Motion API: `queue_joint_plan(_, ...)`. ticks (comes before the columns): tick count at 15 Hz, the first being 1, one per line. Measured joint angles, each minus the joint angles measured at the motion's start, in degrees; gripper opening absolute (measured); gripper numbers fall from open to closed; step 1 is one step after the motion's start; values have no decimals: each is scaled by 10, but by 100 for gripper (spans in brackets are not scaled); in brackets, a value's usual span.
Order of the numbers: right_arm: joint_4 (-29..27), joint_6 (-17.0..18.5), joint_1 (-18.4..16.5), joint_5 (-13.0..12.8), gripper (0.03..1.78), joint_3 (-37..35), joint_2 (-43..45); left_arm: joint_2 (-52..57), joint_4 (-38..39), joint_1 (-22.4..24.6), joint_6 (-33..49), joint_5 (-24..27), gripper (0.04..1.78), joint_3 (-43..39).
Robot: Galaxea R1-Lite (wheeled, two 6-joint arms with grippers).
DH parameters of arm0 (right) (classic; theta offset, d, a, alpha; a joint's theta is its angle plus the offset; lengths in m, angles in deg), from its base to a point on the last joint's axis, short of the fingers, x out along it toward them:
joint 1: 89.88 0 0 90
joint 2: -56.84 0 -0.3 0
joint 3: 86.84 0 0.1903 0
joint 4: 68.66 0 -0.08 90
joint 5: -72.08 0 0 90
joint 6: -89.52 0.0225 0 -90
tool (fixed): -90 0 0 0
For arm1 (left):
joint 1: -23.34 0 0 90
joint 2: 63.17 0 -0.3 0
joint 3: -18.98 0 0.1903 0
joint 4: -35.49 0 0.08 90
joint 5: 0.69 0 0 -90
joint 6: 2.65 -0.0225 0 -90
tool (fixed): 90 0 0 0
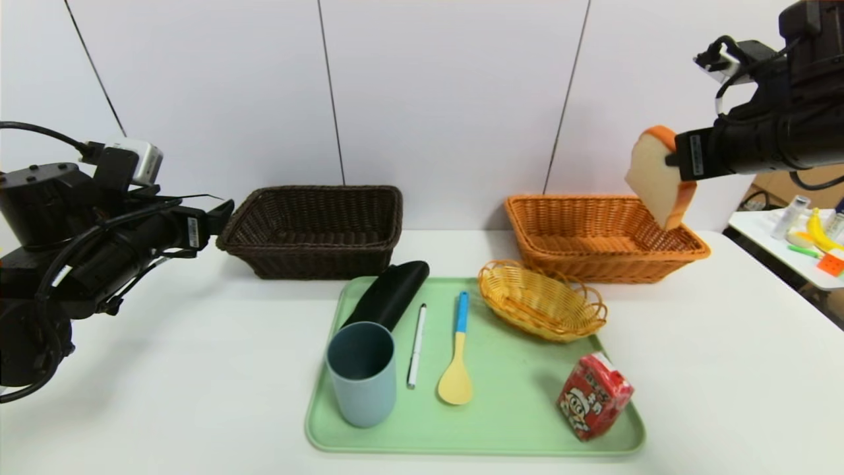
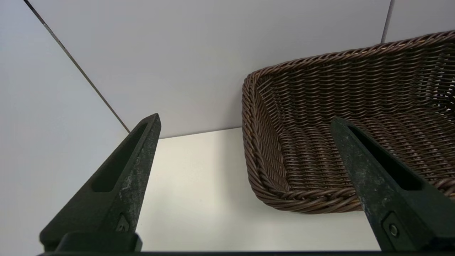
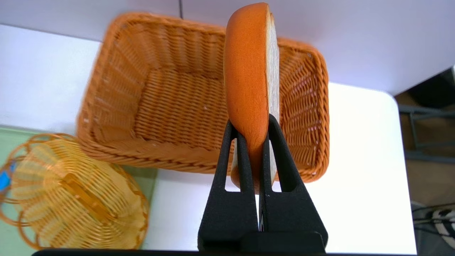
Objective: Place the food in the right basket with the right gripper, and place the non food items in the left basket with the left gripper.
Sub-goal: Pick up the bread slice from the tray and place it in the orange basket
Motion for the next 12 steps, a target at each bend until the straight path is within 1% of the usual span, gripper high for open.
queue_joint_plan(1, 8, 0, -13, 9, 9, -11, -5, 0, 0, 0, 0, -5, 169, -2)
queue_joint_plan(3, 53, 6, -27, 14, 9, -36, -19, 0, 0, 0, 2, -11, 169, -7)
queue_joint_plan(5, 112, 15, -32, 19, 9, -47, -40, 0, 0, 0, 2, -11, 169, -11)
queue_joint_plan(6, 135, 18, -33, 20, 9, -49, -50, 0, 0, 0, 2, -11, 169, -12)
queue_joint_plan(7, 150, 19, -33, 26, 9, -49, -58, 0, 0, 0, 2, -11, 169, -13)
queue_joint_plan(8, 152, 21, -33, 31, 9, -50, -66, 0, 0, 0, 2, -11, 169, -14)
queue_joint_plan(12, 152, 27, -34, 33, 9, -55, -85, -3, 0, 0, 5, -11, 169, -19)
